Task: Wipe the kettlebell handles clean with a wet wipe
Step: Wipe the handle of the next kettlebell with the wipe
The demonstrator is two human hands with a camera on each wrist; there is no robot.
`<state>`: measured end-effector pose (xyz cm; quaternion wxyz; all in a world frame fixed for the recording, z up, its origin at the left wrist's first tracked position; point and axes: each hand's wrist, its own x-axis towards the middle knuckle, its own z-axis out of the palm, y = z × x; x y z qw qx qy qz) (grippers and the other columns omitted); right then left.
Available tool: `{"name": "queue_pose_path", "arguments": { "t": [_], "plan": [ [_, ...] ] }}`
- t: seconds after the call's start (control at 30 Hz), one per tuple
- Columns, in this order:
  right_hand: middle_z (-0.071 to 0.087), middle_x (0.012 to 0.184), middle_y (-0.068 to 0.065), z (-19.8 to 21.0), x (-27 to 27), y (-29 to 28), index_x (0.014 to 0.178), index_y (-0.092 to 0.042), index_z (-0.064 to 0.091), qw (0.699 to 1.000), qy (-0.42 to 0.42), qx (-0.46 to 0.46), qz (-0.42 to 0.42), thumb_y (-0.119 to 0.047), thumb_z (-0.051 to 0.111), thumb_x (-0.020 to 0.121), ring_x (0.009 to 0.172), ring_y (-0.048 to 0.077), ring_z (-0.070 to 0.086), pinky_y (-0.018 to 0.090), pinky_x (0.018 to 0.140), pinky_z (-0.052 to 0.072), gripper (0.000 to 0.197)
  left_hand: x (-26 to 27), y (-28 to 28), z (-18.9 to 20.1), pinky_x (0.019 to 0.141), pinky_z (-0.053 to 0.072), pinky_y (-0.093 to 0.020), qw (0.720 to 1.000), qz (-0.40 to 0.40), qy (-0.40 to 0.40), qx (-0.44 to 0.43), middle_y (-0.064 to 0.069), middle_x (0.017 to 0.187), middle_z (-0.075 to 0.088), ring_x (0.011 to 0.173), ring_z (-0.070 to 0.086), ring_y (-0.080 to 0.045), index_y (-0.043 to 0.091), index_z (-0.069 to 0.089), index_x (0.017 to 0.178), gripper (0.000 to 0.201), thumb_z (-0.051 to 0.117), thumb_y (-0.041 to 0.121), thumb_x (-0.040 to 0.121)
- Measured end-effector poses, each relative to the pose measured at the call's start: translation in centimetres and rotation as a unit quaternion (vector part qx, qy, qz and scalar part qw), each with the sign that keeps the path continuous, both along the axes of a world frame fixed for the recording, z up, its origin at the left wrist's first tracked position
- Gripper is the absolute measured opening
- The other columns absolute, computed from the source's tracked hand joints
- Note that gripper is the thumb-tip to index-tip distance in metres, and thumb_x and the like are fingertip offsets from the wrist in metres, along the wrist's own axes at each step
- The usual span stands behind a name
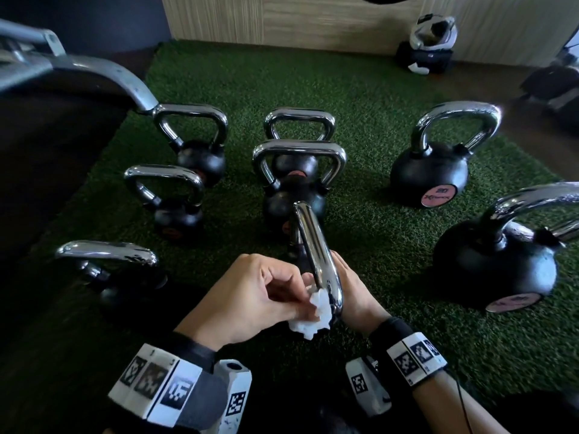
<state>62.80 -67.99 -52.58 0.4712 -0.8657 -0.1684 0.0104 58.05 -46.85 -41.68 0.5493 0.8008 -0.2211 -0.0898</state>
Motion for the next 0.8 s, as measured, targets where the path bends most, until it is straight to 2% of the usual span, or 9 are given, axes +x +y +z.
{"name": "queue_pose_path", "arguments": {
  "t": [0.13, 0.2, 0.33, 0.4, 0.47, 0.53, 0.63, 0.73, 0.8],
  "plan": [
    [0.046, 0.112, -0.031, -0.2, 0.1, 0.0, 0.138, -0.010, 0.055, 1.000, 0.001, -0.010, -0.013, -0.043, 0.064, 0.090, 0.105, -0.009, 0.048, 0.024, 0.099, 0.044, 0.058, -0.4, 0.0, -0.4, 0.066, 0.050, -0.013, 0.996, -0.002, -0.050, 0.072, 0.019, 0.072, 0.075, 0.071, 0.071, 0.001, 0.032, 0.076, 0.068, 0.020, 0.093, 0.022, 0.072],
    [0.047, 0.113, -0.030, -0.3, 0.1, 0.0, 0.138, -0.012, 0.054, 1.000, 0.006, -0.008, -0.013, -0.040, 0.067, 0.093, 0.109, -0.005, 0.051, 0.029, 0.101, 0.048, 0.055, -0.5, -0.1, -0.5, 0.069, 0.056, -0.020, 0.994, -0.003, -0.067, 0.083, 0.017, 0.077, 0.077, 0.075, 0.073, 0.000, 0.025, 0.079, 0.072, 0.014, 0.091, 0.018, 0.074],
    [0.052, 0.127, -0.018, -0.4, 0.1, -0.2, 0.141, -0.018, 0.053, 1.000, 0.016, 0.003, -0.010, -0.035, 0.071, 0.095, 0.123, 0.007, 0.055, 0.034, 0.107, 0.048, 0.053, -1.0, -0.5, -1.4, 0.073, 0.054, -0.016, 0.990, 0.004, -0.073, 0.121, 0.018, 0.081, 0.077, 0.079, 0.072, 0.004, 0.026, 0.080, 0.077, 0.012, 0.085, 0.015, 0.078],
    [0.052, 0.130, -0.015, -0.3, 0.1, -0.2, 0.143, -0.019, 0.052, 1.000, 0.006, -0.001, -0.009, -0.035, 0.071, 0.095, 0.123, 0.002, 0.054, 0.027, 0.106, 0.046, 0.053, -1.4, -0.3, -1.8, 0.075, 0.055, -0.017, 0.994, 0.023, -0.050, 0.089, 0.018, 0.079, 0.077, 0.079, 0.074, 0.001, 0.034, 0.077, 0.073, 0.025, 0.085, 0.011, 0.078],
    [0.051, 0.127, -0.020, 0.3, 0.2, -0.1, 0.144, -0.019, 0.052, 1.000, 0.017, -0.018, 0.005, -0.034, 0.070, 0.096, 0.117, -0.011, 0.051, 0.011, 0.100, 0.041, 0.053, -1.5, 0.1, -2.1, 0.075, 0.053, -0.013, 0.996, 0.046, -0.037, 0.068, 0.020, 0.078, 0.077, 0.080, 0.073, 0.002, 0.040, 0.073, 0.071, 0.035, 0.087, 0.008, 0.075],
    [0.053, 0.116, -0.026, 1.2, 0.3, -0.4, 0.140, -0.020, 0.055, 0.998, 0.027, -0.049, 0.020, -0.034, 0.070, 0.095, 0.107, -0.021, 0.051, -0.001, 0.088, 0.036, 0.049, -1.1, 0.4, -2.3, 0.074, 0.052, -0.012, 0.996, 0.073, -0.021, 0.039, 0.018, 0.079, 0.077, 0.078, 0.073, 0.002, 0.038, 0.076, 0.080, 0.027, 0.091, 0.017, 0.073],
    [0.064, 0.103, -0.024, 3.1, 0.6, -1.5, 0.121, -0.028, 0.069, 0.997, -0.008, -0.079, -0.010, -0.038, 0.072, 0.087, 0.094, -0.014, 0.060, 0.008, 0.079, 0.044, 0.035, -0.1, 1.3, -2.0, 0.077, 0.055, -0.015, 0.988, 0.133, 0.043, -0.065, 0.007, 0.086, 0.080, 0.080, 0.072, -0.003, 0.032, 0.076, 0.106, 0.040, 0.088, 0.028, 0.067],
    [0.073, 0.099, -0.017, 6.0, 0.1, -2.4, 0.107, -0.029, 0.079, 0.992, -0.084, -0.034, -0.092, -0.027, 0.078, 0.088, 0.086, -0.001, 0.068, 0.024, 0.079, 0.058, 0.019, 0.7, 1.9, -1.0, 0.078, 0.055, -0.014, 0.980, 0.161, 0.013, -0.115, 0.006, 0.092, 0.081, 0.084, 0.073, -0.002, 0.031, 0.078, 0.101, 0.032, 0.083, 0.026, 0.070],
    [0.075, 0.094, -0.014, 8.7, -0.9, -2.3, 0.102, -0.029, 0.081, 0.983, -0.124, 0.031, -0.131, -0.025, 0.078, 0.089, 0.081, 0.005, 0.070, 0.025, 0.076, 0.058, 0.014, 0.9, 2.0, -0.1, 0.072, 0.055, -0.014, 0.970, 0.174, 0.013, -0.169, 0.005, 0.088, 0.080, 0.080, 0.071, -0.003, 0.029, 0.080, 0.095, 0.026, 0.081, 0.026, 0.069]
  ]
}}
